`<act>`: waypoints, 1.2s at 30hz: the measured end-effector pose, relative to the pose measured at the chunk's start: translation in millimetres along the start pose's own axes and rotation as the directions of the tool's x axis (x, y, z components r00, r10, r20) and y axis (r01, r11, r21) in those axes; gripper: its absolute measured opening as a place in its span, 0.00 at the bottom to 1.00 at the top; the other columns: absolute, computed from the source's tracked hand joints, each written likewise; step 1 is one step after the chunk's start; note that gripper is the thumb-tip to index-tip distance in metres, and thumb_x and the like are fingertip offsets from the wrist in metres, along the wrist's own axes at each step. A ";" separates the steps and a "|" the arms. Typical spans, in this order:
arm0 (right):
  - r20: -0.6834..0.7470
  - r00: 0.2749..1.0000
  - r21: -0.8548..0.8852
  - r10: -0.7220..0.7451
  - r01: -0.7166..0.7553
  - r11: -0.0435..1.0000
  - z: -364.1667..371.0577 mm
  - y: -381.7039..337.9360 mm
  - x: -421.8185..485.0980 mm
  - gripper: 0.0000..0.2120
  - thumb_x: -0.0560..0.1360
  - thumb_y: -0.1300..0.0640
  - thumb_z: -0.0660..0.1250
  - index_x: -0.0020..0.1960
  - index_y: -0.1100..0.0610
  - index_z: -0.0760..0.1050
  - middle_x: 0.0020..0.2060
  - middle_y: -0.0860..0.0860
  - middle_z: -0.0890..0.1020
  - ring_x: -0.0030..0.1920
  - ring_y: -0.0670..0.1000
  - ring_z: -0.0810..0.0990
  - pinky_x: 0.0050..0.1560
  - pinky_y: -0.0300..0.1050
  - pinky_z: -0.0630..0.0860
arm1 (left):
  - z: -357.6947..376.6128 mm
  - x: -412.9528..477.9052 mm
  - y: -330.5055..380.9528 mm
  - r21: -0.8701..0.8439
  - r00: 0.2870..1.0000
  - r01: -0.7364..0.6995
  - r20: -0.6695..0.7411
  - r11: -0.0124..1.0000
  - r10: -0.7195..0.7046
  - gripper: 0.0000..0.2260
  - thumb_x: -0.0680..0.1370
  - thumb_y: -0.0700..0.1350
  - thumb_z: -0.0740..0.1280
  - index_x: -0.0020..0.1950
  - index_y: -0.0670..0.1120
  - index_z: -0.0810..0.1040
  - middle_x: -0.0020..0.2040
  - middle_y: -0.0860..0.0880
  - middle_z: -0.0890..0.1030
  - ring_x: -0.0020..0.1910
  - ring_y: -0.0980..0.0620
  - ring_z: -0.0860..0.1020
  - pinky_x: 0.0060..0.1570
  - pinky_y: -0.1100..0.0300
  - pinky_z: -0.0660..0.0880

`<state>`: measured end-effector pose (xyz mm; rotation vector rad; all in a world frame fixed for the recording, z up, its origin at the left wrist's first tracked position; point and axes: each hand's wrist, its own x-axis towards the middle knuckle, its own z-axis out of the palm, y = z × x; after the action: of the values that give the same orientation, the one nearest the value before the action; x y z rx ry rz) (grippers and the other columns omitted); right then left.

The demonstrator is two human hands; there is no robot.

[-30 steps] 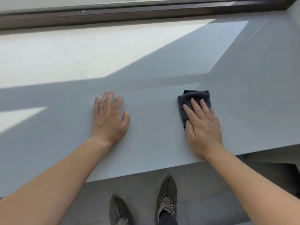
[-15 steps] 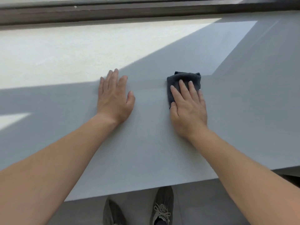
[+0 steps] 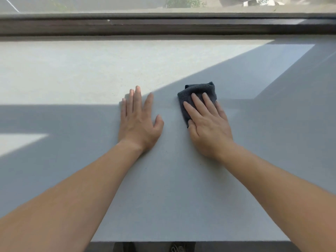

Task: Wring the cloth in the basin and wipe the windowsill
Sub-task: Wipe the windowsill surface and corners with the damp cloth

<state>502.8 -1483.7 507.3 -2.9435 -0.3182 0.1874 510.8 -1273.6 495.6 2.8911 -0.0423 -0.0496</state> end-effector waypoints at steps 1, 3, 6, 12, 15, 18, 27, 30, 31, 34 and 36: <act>0.031 0.997 -0.002 -0.076 0.076 0.997 -2.6 4.2 -2.4 0.27 0.80 0.47 0.48 0.80 0.45 0.55 0.81 0.46 0.53 0.80 0.51 0.45 0.79 0.52 0.41 | 0.3 -0.1 0.0 0.015 1.000 0.005 0.014 1.000 -0.005 0.33 0.77 0.58 0.49 0.81 0.49 0.52 0.82 0.43 0.43 0.80 0.47 0.39 0.77 0.47 0.37; 0.049 0.992 0.008 -0.119 0.119 0.993 -9.6 26.4 7.4 0.27 0.80 0.47 0.47 0.79 0.44 0.57 0.80 0.44 0.54 0.80 0.49 0.45 0.79 0.49 0.41 | 1.7 -0.7 -0.6 0.050 1.000 -0.004 0.030 0.999 0.002 0.33 0.76 0.59 0.46 0.81 0.50 0.53 0.82 0.44 0.45 0.80 0.47 0.40 0.77 0.46 0.38; 0.010 0.989 0.043 0.147 -0.147 0.988 -17.3 55.1 45.5 0.27 0.81 0.48 0.47 0.80 0.44 0.54 0.81 0.45 0.51 0.80 0.49 0.44 0.78 0.49 0.40 | 3.1 -2.1 -1.5 0.057 1.000 -0.015 0.017 0.998 0.014 0.33 0.76 0.59 0.46 0.80 0.49 0.55 0.82 0.43 0.48 0.80 0.45 0.43 0.77 0.45 0.39; -0.020 1.000 0.035 -0.012 0.012 0.999 -5.6 2.7 65.7 0.27 0.80 0.48 0.48 0.79 0.44 0.55 0.81 0.46 0.53 0.80 0.52 0.46 0.79 0.53 0.42 | 3.2 -8.4 -0.8 0.050 1.000 -0.019 0.002 0.999 0.018 0.32 0.76 0.58 0.49 0.79 0.48 0.58 0.81 0.42 0.50 0.80 0.44 0.44 0.77 0.44 0.40; 0.015 0.991 0.041 -0.135 0.134 0.990 -14.4 21.3 68.4 0.27 0.80 0.48 0.48 0.79 0.42 0.58 0.80 0.43 0.54 0.80 0.49 0.47 0.79 0.50 0.44 | -0.5 -11.0 1.5 0.032 1.000 -0.020 0.008 0.999 0.020 0.32 0.75 0.58 0.50 0.78 0.49 0.59 0.81 0.42 0.51 0.80 0.44 0.45 0.77 0.44 0.40; -0.008 0.995 0.062 0.104 -0.104 0.993 -25.8 53.4 93.7 0.26 0.81 0.48 0.47 0.79 0.42 0.55 0.81 0.44 0.52 0.80 0.49 0.46 0.78 0.50 0.43 | -5.3 -14.0 5.3 -0.036 1.000 0.019 -0.017 0.999 -0.020 0.31 0.73 0.57 0.55 0.75 0.48 0.65 0.79 0.42 0.57 0.79 0.43 0.50 0.77 0.44 0.43; -0.015 0.991 0.005 -0.129 0.129 0.992 -23.8 8.0 124.6 0.26 0.80 0.50 0.50 0.78 0.44 0.60 0.80 0.46 0.57 0.80 0.52 0.51 0.78 0.53 0.48 | -12.9 47.6 39.5 -0.219 0.998 -0.059 -0.034 0.974 0.053 0.27 0.77 0.52 0.56 0.76 0.45 0.61 0.81 0.40 0.49 0.80 0.44 0.43 0.76 0.49 0.37; -0.054 0.997 0.038 0.061 -0.059 0.998 -34.2 39.9 148.7 0.25 0.81 0.51 0.51 0.78 0.43 0.59 0.80 0.46 0.56 0.80 0.52 0.50 0.79 0.50 0.45 | -2.6 49.1 42.5 -0.109 0.997 -0.061 0.039 0.992 0.065 0.28 0.79 0.55 0.53 0.78 0.48 0.55 0.82 0.41 0.47 0.80 0.43 0.40 0.77 0.44 0.38; -0.060 0.981 0.061 0.184 -0.180 0.982 -36.7 45.3 158.3 0.26 0.81 0.50 0.51 0.79 0.43 0.58 0.81 0.46 0.55 0.80 0.52 0.49 0.79 0.51 0.44 | 0.2 48.3 43.2 -0.062 0.997 -0.066 0.035 0.996 0.068 0.29 0.78 0.56 0.52 0.78 0.48 0.56 0.82 0.40 0.47 0.80 0.42 0.41 0.77 0.43 0.39; -0.079 0.954 0.060 0.289 -0.285 0.957 -32.9 27.4 171.9 0.26 0.80 0.49 0.50 0.79 0.42 0.56 0.81 0.47 0.53 0.80 0.53 0.47 0.78 0.54 0.42 | 1.1 46.9 43.6 -0.015 0.998 -0.063 0.016 0.998 0.063 0.29 0.77 0.57 0.51 0.77 0.48 0.57 0.81 0.39 0.50 0.80 0.40 0.43 0.76 0.41 0.41; -0.084 0.986 0.046 0.144 -0.140 0.989 -31.3 18.0 165.0 0.26 0.81 0.49 0.51 0.79 0.43 0.56 0.81 0.47 0.54 0.80 0.53 0.48 0.79 0.54 0.44 | -1.0 45.7 44.7 0.002 0.998 -0.069 0.009 0.998 0.069 0.30 0.77 0.58 0.51 0.78 0.47 0.57 0.81 0.38 0.50 0.80 0.40 0.43 0.77 0.41 0.42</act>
<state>670.8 -1469.3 517.0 -2.9246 -0.0913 0.0829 555.4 -1318.1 506.3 2.8894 -0.1441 -0.0500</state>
